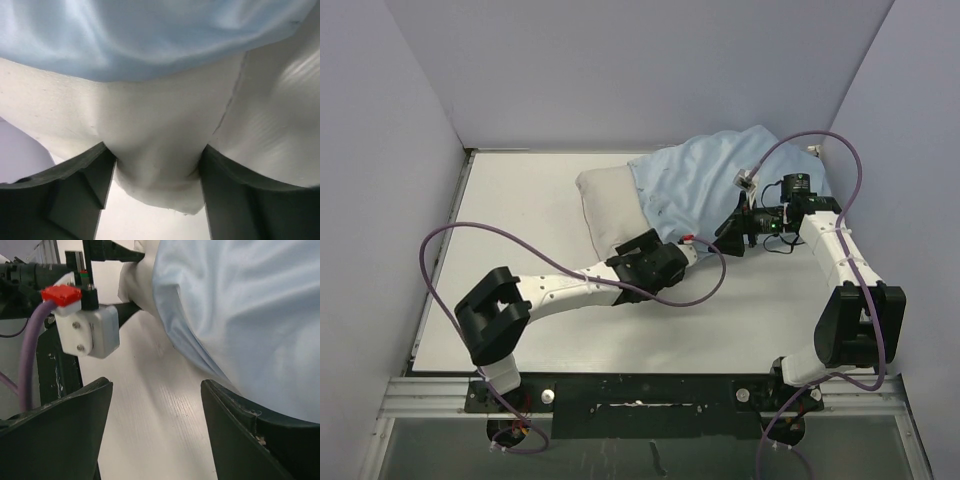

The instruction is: Put the pillow into the pillowcase

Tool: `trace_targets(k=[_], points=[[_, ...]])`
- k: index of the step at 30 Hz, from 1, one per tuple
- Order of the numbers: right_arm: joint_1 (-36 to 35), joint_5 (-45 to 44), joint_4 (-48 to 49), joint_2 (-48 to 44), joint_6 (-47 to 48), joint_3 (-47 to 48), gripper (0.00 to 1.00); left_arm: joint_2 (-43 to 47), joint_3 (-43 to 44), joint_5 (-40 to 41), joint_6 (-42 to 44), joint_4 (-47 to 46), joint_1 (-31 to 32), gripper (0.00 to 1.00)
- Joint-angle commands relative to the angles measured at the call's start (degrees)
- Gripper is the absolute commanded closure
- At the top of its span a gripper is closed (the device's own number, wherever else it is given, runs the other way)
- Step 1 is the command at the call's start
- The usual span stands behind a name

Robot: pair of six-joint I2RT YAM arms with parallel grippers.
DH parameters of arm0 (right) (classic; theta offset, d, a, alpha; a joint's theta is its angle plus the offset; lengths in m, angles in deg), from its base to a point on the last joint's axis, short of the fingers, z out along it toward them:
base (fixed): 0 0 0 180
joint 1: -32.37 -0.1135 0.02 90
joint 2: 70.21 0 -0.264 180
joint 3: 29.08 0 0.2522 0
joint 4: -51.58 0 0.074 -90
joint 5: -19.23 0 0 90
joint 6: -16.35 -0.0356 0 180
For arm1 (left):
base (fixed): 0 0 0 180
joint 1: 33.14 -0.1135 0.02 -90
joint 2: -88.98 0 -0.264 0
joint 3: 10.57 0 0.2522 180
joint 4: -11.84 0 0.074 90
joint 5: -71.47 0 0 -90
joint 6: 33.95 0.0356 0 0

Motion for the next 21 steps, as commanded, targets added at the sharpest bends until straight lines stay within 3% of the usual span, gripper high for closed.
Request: trace_targets(k=[1, 2, 4, 8, 14, 19, 21], points=[[0.48, 0.63, 1.22, -1.96, 1.2, -0.28, 0.27, 0.03, 3.1, -2.94, 0.67, -0.97, -3.17, 0.66], [0.53, 0.11, 0.64, -1.97, 1.92, -0.17, 0.27, 0.67, 3.83, -6.03, 0.18, 0.02, -3.87, 0.85], [0.6, -1.03, -0.73, -2.0, 3.51, 0.33, 0.27, 2.72, 6.31, -15.14, -1.96, 2.46, -5.95, 1.0], [0.72, -3.01, -2.97, -1.98, 6.4, 1.4, 0.28, 9.75, 9.58, -34.96, -9.01, 3.27, -10.87, 1.0], [1.32, -4.21, -4.56, -1.73, 7.61, 2.45, 0.28, 17.69, 13.57, -62.74, -26.54, -1.0, -22.19, 1.0], [2.13, -3.23, -7.42, -1.93, 9.4, 3.74, 0.28, 18.78, 13.3, -73.67, -40.44, -10.52, -25.75, 1.0], [2.24, -3.03, -7.16, -2.49, 8.96, 3.87, 0.23, 18.65, 10.89, -75.75, -47.49, -17.12, -26.55, 1.0]])
